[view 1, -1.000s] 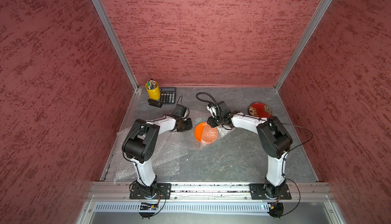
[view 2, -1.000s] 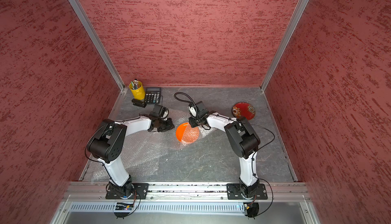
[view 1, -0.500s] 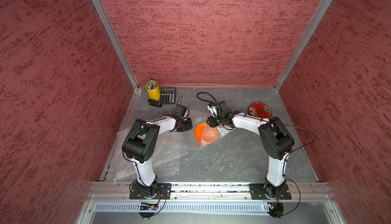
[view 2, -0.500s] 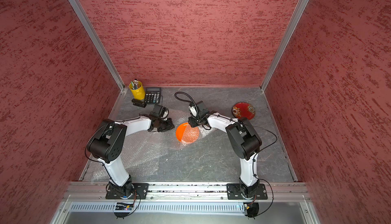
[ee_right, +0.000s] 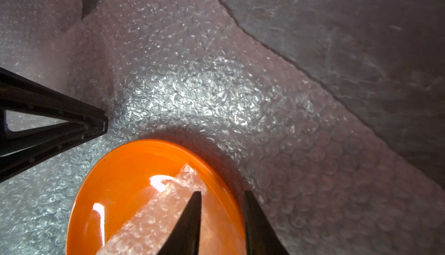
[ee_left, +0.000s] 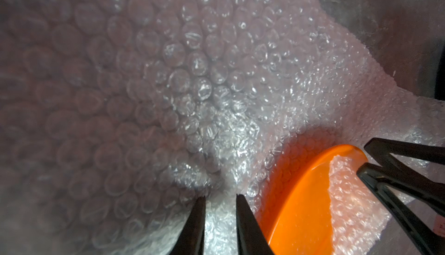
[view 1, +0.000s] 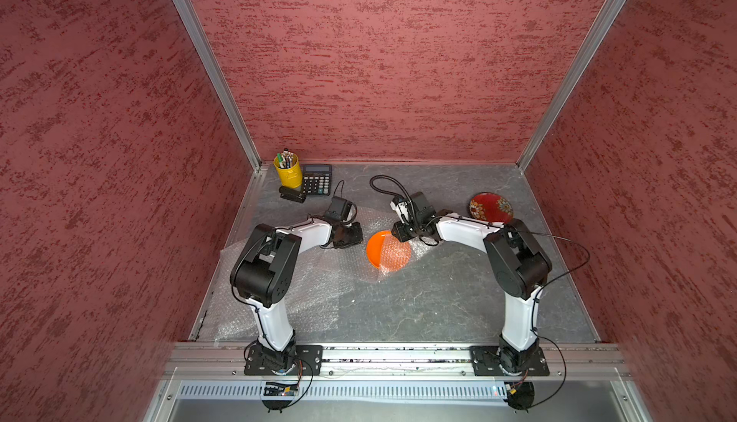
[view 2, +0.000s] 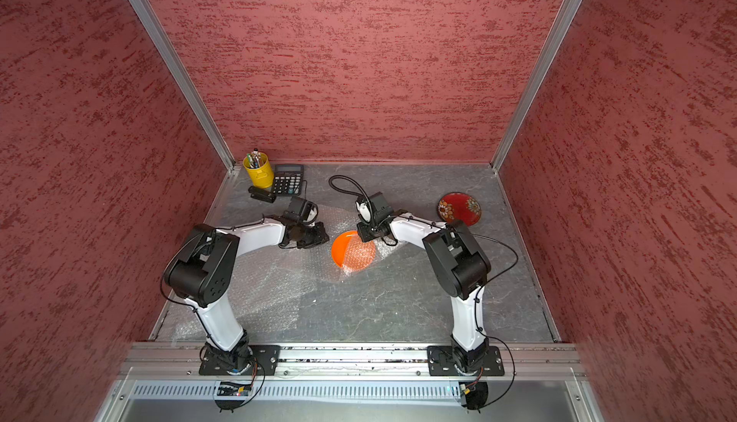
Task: Unpack dinner plates from bubble wrap
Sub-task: Unwrap the bubble wrap at the center of the board.
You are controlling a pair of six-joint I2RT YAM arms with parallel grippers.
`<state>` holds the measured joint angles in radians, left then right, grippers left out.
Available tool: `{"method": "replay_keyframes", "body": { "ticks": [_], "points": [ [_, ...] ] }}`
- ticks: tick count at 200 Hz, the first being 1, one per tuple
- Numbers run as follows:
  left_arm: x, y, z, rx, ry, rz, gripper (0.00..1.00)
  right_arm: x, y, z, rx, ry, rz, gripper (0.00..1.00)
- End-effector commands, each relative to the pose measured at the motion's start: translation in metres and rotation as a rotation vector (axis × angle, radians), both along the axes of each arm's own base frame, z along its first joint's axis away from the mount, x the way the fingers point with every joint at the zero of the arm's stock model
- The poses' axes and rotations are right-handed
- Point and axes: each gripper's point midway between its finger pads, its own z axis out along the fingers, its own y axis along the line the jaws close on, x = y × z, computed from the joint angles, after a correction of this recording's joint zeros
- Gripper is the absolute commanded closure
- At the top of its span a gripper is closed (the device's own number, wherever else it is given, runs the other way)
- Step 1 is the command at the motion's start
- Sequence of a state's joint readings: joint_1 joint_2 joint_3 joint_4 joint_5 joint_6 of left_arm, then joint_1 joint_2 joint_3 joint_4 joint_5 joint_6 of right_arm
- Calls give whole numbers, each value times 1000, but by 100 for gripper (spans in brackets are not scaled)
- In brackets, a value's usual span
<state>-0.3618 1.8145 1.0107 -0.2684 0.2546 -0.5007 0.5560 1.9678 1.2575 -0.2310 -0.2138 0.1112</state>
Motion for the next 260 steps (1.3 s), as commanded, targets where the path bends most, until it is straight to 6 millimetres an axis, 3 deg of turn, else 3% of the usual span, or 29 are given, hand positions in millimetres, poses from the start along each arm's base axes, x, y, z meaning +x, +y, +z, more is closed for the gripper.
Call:
{"method": "replay_keyframes", "body": {
  "ticks": [1,49,91,178,205,238,260],
  "points": [
    [-16,9,-26,40,76,7,75,-4,1,-10,-14,19,16,73],
    [-17,9,-28,43,79,8,75,-7,1,-7,-7,19,24,83],
    [-18,9,-29,40,82,8,76,-11,4,5,18,9,45,100],
    [-18,7,-27,29,80,7,76,-19,6,28,27,-22,71,100],
    [-18,7,-27,25,80,5,75,-19,14,28,19,-33,87,70],
    [-19,6,-28,24,83,4,75,-16,20,16,-33,-29,86,58],
    [-19,6,-28,23,84,3,76,-16,23,7,-63,-23,88,56]
  ]
}}
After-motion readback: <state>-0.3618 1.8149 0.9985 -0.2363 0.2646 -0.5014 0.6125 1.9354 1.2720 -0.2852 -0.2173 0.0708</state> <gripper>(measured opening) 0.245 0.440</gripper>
